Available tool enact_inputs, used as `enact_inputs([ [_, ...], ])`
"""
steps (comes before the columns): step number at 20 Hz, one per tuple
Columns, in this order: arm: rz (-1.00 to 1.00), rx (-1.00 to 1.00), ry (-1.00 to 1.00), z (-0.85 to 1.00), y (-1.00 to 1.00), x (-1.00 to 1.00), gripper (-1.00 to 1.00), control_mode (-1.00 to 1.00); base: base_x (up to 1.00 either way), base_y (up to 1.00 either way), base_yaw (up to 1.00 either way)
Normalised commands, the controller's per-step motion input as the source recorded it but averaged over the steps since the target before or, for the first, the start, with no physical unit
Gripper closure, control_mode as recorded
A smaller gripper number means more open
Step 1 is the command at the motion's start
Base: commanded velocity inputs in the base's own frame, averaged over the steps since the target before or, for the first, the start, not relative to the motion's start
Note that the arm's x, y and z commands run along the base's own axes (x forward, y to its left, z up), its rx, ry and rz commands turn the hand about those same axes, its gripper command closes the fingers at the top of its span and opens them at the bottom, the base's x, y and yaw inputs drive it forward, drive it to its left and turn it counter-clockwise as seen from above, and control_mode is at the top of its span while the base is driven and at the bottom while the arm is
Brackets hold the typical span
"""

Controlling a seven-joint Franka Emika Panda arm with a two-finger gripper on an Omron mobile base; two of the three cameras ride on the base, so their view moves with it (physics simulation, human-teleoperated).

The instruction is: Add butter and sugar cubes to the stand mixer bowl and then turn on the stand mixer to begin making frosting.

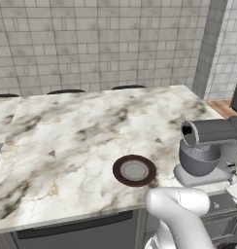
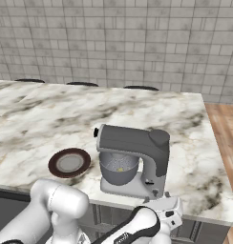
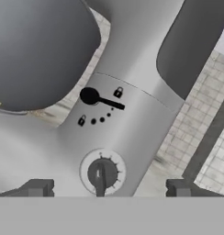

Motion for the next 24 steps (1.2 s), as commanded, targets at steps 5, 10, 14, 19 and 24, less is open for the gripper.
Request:
enact_inputs([
  [5, -0.06, 0.0, -0.09, 0.01, 0.0, -0.23, -1.0, -1.0, 0.0, 0.0, 0.0],
  [10, -0.06, 0.0, -0.04, 0.0, 0.01, -0.04, -1.0, -1.0, 0.0, 0.0, 0.0],
  [14, -0.03, 0.0, 0.0, 0.01, 0.04, 0.01, -1.0, -1.0, 0.0, 0.0, 0.0],
  [19, 0.0, 0.0, 0.0, 0.05, 0.06, 0.05, -1.0, -1.0, 0.0, 0.0, 0.0],
  [24, 0.01, 0.0, 0.0, 0.03, 0.06, 0.05, -1.0, -1.0, 0.0, 0.0, 0.0],
])
